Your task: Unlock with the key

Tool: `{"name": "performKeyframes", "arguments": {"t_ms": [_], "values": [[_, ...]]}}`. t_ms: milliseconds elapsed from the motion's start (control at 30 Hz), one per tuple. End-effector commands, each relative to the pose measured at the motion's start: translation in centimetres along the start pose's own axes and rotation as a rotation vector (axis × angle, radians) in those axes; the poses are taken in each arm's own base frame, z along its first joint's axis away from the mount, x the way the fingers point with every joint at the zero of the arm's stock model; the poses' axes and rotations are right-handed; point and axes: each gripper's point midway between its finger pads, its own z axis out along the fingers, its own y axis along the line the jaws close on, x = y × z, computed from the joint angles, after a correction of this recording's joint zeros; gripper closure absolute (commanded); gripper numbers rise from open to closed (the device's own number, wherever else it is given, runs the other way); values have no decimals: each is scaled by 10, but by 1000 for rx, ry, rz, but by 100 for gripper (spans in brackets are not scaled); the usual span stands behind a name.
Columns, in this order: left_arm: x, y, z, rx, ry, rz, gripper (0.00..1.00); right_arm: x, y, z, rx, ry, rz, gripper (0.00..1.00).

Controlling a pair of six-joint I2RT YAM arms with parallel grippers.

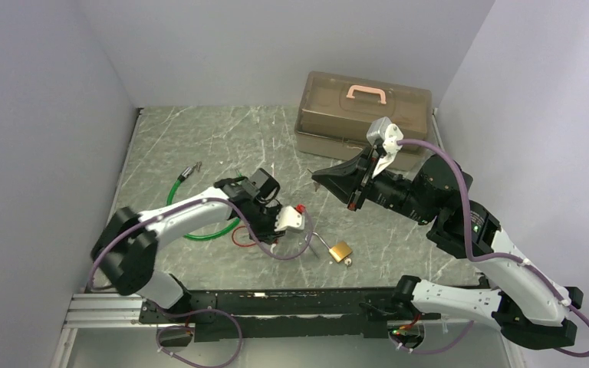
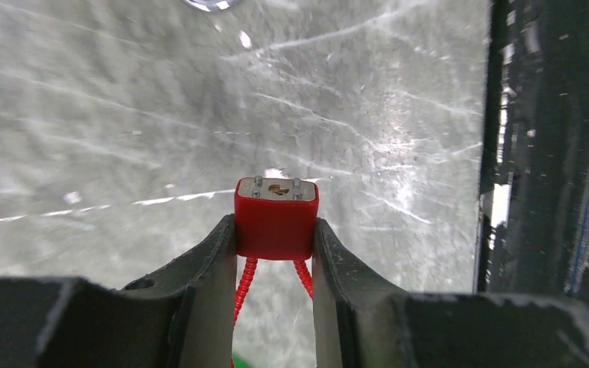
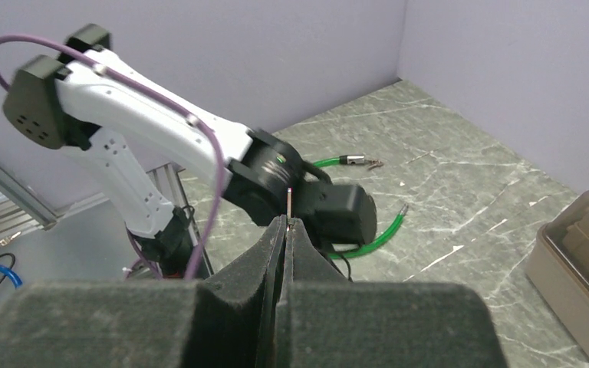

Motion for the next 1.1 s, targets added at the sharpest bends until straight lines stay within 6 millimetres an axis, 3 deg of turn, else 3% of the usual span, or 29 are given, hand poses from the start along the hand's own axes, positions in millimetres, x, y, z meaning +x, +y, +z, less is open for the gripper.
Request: {"name": "performKeyframes", "arguments": {"t_ms": [0,167,267,367,533,600,800,900,1067], "values": [[-47,-4,-81,-109,-110,116,100,-27,3,-8,-3,-68,-19,100],[-51,-19,-165,-244,-104,194,100,-33,11,-10,-46,-77,-17,100],[-55,-35,-219,-396,-129,326,100,-36,20,-8,-97,-69,-17,100],[-75,-51,-274,-584,-235,479,100,-37,30,-5,-155,-64,-13,100],[-121,-103,-358,-814,-508,746,100,-27,47,8,-262,-22,3,100],[-130,-127,-373,-797,-568,821,100,-22,52,12,-298,1,4,100],[-150,-188,-391,-672,-683,1078,100,-12,64,16,-385,41,-6,100],[-162,-198,-402,-655,-752,1092,100,-11,72,16,-440,44,-12,100],[-166,-210,-403,-622,-799,1131,100,-7,79,17,-496,63,-19,100]]}}
